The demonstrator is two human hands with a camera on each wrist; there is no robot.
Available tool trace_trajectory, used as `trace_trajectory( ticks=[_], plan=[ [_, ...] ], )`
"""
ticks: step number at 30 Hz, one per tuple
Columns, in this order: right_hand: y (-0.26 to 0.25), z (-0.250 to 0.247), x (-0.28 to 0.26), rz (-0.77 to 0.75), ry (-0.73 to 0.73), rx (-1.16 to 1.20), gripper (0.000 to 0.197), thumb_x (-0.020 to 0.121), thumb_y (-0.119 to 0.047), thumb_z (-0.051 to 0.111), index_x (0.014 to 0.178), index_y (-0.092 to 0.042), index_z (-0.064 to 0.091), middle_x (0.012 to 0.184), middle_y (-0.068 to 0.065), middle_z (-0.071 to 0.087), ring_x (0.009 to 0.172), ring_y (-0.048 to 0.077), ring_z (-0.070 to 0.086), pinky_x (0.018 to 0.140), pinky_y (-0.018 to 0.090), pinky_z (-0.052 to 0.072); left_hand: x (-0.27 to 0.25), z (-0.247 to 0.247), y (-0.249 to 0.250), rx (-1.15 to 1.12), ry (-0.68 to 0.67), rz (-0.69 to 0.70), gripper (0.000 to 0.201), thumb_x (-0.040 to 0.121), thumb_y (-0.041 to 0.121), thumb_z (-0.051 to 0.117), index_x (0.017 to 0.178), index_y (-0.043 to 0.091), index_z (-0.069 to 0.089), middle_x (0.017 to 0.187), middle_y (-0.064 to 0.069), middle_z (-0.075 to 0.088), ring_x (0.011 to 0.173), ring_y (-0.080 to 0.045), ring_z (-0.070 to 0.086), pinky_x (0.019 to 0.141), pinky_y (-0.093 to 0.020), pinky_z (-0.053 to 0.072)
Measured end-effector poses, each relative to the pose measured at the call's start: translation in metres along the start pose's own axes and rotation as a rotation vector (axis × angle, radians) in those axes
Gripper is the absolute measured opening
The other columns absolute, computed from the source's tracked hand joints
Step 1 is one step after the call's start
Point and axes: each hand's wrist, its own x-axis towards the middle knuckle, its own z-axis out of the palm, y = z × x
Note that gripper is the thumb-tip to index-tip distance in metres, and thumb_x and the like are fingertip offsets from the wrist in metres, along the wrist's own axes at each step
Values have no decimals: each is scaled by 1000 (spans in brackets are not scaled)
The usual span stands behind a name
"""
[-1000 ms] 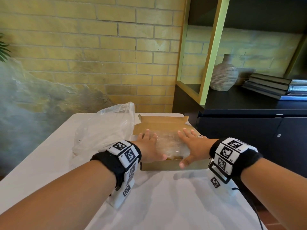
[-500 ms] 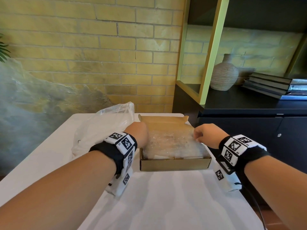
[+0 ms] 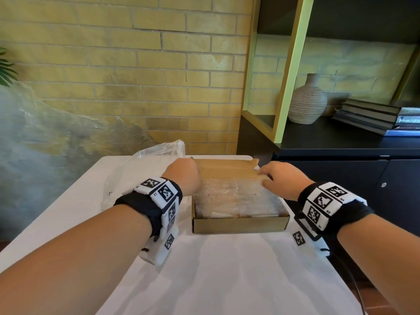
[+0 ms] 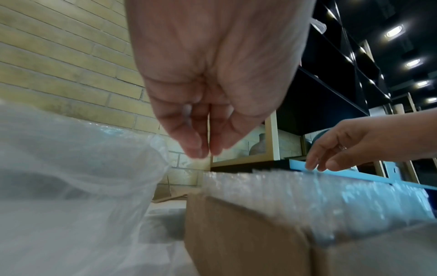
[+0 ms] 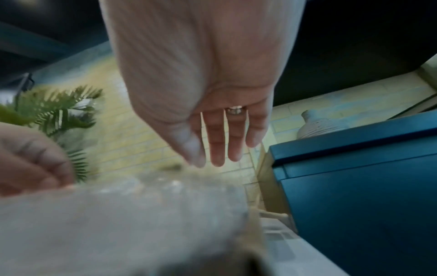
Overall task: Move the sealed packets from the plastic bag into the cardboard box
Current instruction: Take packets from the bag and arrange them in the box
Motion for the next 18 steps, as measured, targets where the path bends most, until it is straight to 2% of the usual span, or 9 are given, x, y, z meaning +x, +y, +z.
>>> trace_trajectory(
  ticks=[1, 3, 5, 7, 10, 13, 15, 18],
  plan=[
    [-6, 0, -3, -42, -21, 54, 49, 92, -38, 52, 138, -22, 42, 144, 4, 41, 131, 23, 40, 108, 37, 35, -2, -5, -2, -51, 58, -15, 26, 87, 8, 47, 104, 5, 65, 106, -12, 65, 100, -29, 60, 79, -33, 48],
    [-22, 5, -10, -120, -171, 97, 79, 84, -57, 54, 148, -26, 20, 156, 2, 20, 142, 25, 22, 114, 43, 25, -8, -14, -6, -75, 108, -72, 35, 87, 16, 49, 121, 10, 57, 128, -13, 51, 118, -32, 47, 90, -37, 43],
    [-36, 13, -13, -136, -337, 40, 101, 76, -62, 61, 150, -31, 0, 159, -2, -4, 146, 29, -1, 117, 51, 13, -14, -21, -14, -4, 84, -168, 54, 87, 30, 52, 138, 17, 40, 145, -10, 32, 133, -35, 29, 101, -45, 35],
    [-43, 22, -12, -115, -422, -28, 115, 69, -58, 71, 148, -35, -10, 157, -4, -15, 144, 33, -13, 115, 56, 6, -18, -24, -25, 59, 28, -276, 69, 83, 38, 57, 144, 22, 28, 152, -9, 18, 139, -36, 15, 105, -52, 28],
    [-47, 30, -7, -104, -422, -77, 124, 64, -50, 78, 147, -35, -12, 157, -3, -18, 143, 35, -15, 114, 59, 4, -20, -23, -46, 145, -86, -399, 86, 75, 47, 67, 146, 21, 24, 154, -12, 2, 140, -42, 5, 109, -51, 25],
    [-47, 30, -4, -107, -406, -107, 125, 63, -46, 80, 147, -34, -12, 157, -3, -17, 143, 35, -13, 114, 59, 6, -25, -23, -66, 149, -196, -491, 103, 67, 65, 68, 148, 24, 21, 155, -15, -7, 141, -47, -3, 114, -53, 17],
    [-46, 31, -2, -104, -394, -114, 124, 63, -46, 80, 147, -35, -11, 157, -4, -15, 144, 35, -12, 114, 58, 7, -27, -24, -76, 143, -236, -515, 111, 59, 74, 67, 148, 25, 23, 156, -16, -5, 141, -47, 2, 115, -53, 17],
    [-47, 33, 0, -94, -377, -106, 124, 63, -47, 80, 147, -36, -10, 158, -4, -14, 144, 36, -10, 114, 58, 8, -32, -29, -79, 201, -276, -531, 109, 56, 73, 69, 145, 24, 30, 155, -18, 1, 139, -43, 18, 114, -49, 22]
  ],
)
